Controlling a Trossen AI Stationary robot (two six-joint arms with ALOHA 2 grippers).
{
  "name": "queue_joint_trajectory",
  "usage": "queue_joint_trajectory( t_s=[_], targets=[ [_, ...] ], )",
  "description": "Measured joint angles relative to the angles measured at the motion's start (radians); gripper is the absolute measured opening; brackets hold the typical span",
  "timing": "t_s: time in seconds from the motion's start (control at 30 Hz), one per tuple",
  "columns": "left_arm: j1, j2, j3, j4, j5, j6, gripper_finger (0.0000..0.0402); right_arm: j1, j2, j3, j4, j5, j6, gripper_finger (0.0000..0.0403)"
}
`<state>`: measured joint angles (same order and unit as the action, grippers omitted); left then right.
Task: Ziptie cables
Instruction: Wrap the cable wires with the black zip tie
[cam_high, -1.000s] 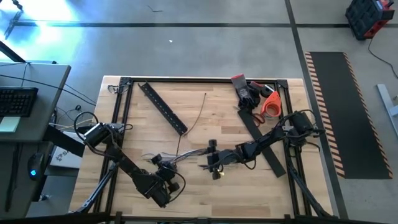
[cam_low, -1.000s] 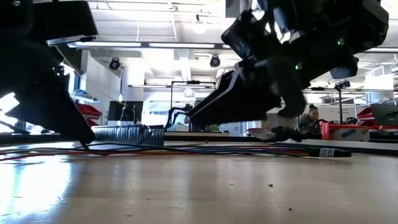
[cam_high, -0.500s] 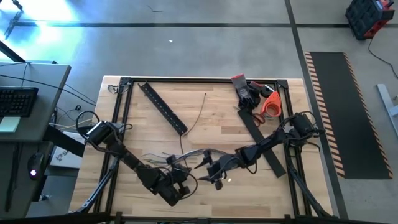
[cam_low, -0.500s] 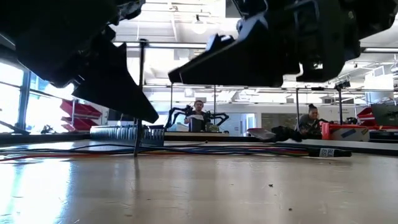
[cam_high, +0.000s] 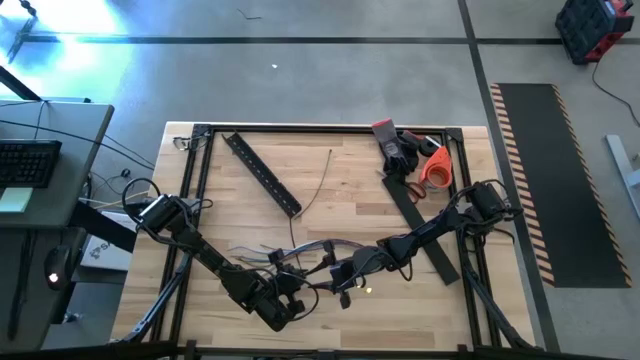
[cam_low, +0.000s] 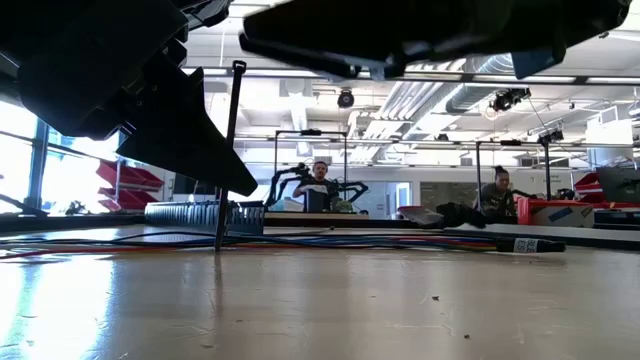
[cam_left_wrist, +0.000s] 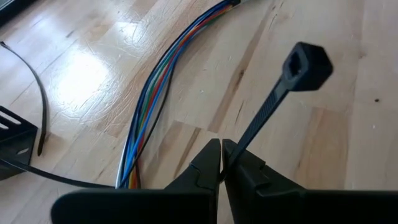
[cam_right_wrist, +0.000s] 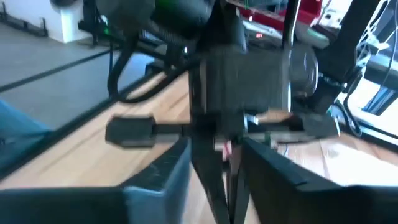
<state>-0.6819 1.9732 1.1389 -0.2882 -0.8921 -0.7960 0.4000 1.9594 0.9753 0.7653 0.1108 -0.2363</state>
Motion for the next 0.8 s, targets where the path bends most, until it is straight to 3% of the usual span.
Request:
queue_joint_trajectory(
  t_s=[0.2,0.57,0.8],
  targets=[
    [-0.001,0.0,0.0,0.002,0.0,0.006,0.0,-0.002,0.005,0.023,-0.039,-0.007,-0.024,0.0009],
    [-0.036,0.0,0.0,0.008,-0.009,0.008,0.0,-0.007,0.005,0.023,-0.144,0.045,0.026,0.0001],
    [-0.041,0.0,0.0,0.007,-0.008,-0.004,0.0,0.007,0.006,0.023,0.036,-0.009,-0.012,0.0]
  ],
)
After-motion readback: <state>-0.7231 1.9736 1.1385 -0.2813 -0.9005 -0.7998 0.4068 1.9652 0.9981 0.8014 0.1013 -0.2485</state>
